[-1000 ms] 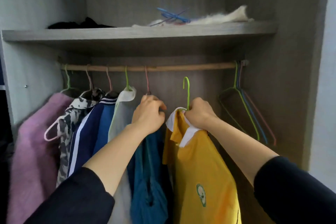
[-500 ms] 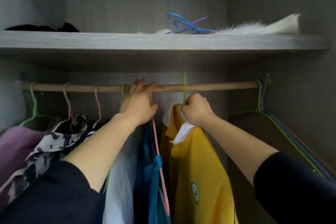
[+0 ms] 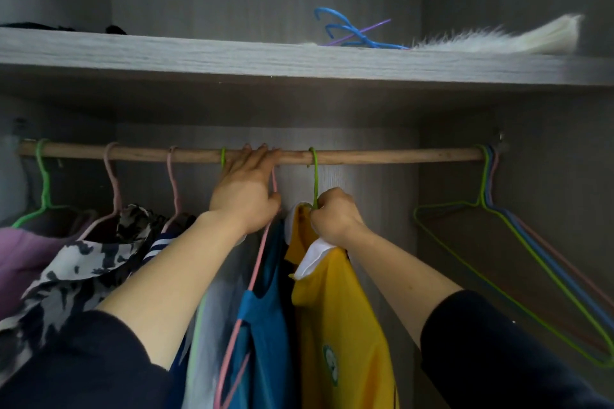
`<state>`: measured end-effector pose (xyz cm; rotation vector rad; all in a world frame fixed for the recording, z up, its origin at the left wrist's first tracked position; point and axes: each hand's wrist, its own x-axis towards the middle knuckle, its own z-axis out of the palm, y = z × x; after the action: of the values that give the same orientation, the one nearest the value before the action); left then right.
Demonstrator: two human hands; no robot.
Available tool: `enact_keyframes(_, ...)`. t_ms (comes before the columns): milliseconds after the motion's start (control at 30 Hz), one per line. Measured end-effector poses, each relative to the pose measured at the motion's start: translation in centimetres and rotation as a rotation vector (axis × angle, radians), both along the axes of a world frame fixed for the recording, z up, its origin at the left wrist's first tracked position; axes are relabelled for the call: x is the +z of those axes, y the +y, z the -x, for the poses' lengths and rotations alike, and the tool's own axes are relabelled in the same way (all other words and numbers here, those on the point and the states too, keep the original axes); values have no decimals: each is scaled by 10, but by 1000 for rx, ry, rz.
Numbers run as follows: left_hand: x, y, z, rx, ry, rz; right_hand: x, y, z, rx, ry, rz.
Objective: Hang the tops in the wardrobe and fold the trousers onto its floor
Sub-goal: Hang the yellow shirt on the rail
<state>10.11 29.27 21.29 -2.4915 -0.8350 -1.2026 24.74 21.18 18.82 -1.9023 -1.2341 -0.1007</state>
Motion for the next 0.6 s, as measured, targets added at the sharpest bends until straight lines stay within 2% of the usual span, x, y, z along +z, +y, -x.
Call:
enact_keyframes(133, 4, -11, -5, 51, -10, 27, 5, -10, -9, 100, 12, -28)
enact_keyframes(200, 4, -20, -11, 65, -67, -54, 9, -22, -21, 74, 3, -82)
enact_keyframes(267, 5, -32, -23, 28, -68, -159, 12, -38, -38, -16, -70, -106)
enact_keyframes(367, 7, -48, -51, -43, 24, -243, 10, -69, -67, -224, -271, -30)
enact_keyframes(600, 16, -65, -112, -40, 85, -93, 7, -140, -125, -597, -560, 91)
